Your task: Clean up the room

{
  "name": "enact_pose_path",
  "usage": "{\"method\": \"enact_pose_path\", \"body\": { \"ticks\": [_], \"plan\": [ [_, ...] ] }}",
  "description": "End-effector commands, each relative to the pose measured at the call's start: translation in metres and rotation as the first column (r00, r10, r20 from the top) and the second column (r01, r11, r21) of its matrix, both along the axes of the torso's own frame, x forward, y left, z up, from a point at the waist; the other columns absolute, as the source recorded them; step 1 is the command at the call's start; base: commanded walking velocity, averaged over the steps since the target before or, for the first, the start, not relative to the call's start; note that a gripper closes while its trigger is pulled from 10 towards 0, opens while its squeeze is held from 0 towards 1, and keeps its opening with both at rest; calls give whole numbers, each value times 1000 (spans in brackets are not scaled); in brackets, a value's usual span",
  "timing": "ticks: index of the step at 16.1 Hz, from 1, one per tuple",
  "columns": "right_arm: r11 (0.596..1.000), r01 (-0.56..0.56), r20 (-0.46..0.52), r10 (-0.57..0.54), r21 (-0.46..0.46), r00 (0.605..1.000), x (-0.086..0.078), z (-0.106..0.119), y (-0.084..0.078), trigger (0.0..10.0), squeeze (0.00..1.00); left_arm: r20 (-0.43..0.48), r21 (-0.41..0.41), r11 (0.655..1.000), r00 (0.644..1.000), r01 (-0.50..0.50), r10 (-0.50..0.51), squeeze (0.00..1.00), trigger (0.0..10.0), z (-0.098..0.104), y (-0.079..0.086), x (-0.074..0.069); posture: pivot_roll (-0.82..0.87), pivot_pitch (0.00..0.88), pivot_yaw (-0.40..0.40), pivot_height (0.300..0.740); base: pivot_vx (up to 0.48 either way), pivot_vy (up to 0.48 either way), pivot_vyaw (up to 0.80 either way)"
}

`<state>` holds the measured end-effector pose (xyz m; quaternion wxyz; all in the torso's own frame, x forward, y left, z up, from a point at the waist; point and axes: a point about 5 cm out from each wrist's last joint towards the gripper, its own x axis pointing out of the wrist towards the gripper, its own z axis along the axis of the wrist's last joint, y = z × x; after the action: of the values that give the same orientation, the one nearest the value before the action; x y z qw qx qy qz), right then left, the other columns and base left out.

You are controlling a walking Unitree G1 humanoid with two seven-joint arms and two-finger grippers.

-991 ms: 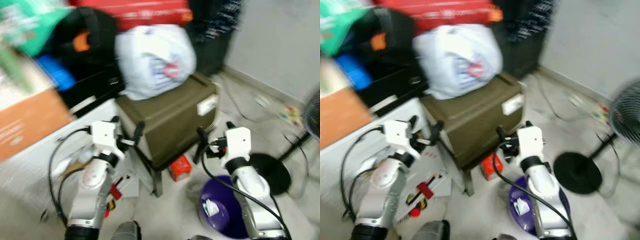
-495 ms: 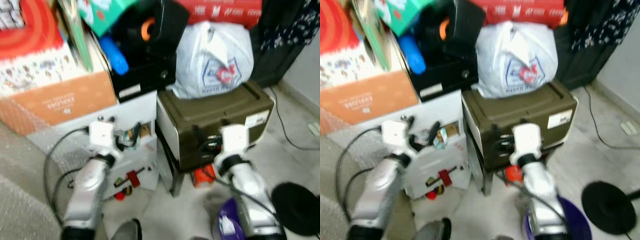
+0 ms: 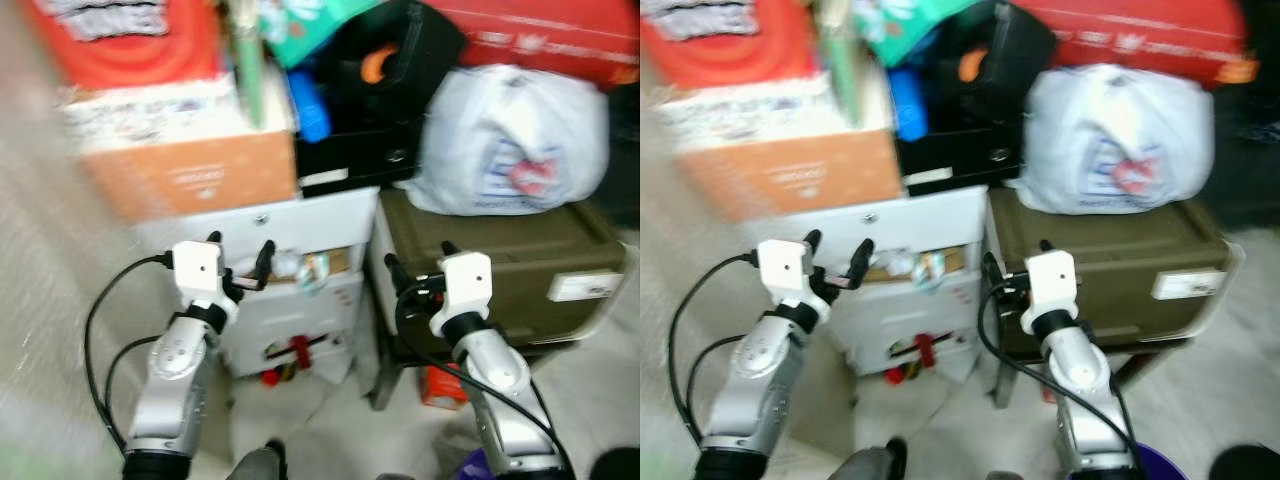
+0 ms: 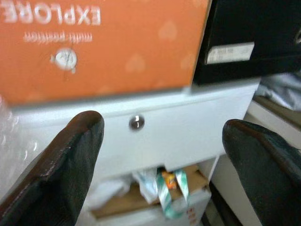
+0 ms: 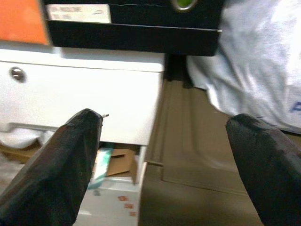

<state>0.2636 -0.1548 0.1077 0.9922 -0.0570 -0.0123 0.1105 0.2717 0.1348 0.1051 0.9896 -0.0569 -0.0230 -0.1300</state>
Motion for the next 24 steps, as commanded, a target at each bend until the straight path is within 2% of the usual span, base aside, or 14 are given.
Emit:
{"method": "enact_pose_path", "body": {
  "ticks": [1, 9, 11, 24],
  "plan": [
    [1000, 1, 0, -1, 13, 1000, -1, 1, -2, 10000, 0, 1, 17, 1000, 1000, 15, -15, 0, 10000, 1, -2, 0, -31, 91, -7, 740, 0, 0, 0],
    [1000, -6, -3, 6, 4, 1000, -2, 0, -1, 10000, 0, 4, 34, 999, 1000, 24, -24, 0, 10000, 2, -4, 0, -31, 99, -6, 740, 0, 0, 0],
    [1000, -3, -5, 3, 9, 1000, -2, 0, -1, 10000, 0, 1, 31, 999, 1000, 27, -27, 0, 10000, 2, -4, 0, -31, 103, -5, 740, 0, -274, 0],
    [1000, 22, -8, -22, 15, 1000, -2, -1, -5, 10000, 0, -12, 9, 1000, 1000, 17, -17, 0, 10000, 1, -2, 1, -36, 110, 2, 740, 0, 0, 0]
  ]
}}
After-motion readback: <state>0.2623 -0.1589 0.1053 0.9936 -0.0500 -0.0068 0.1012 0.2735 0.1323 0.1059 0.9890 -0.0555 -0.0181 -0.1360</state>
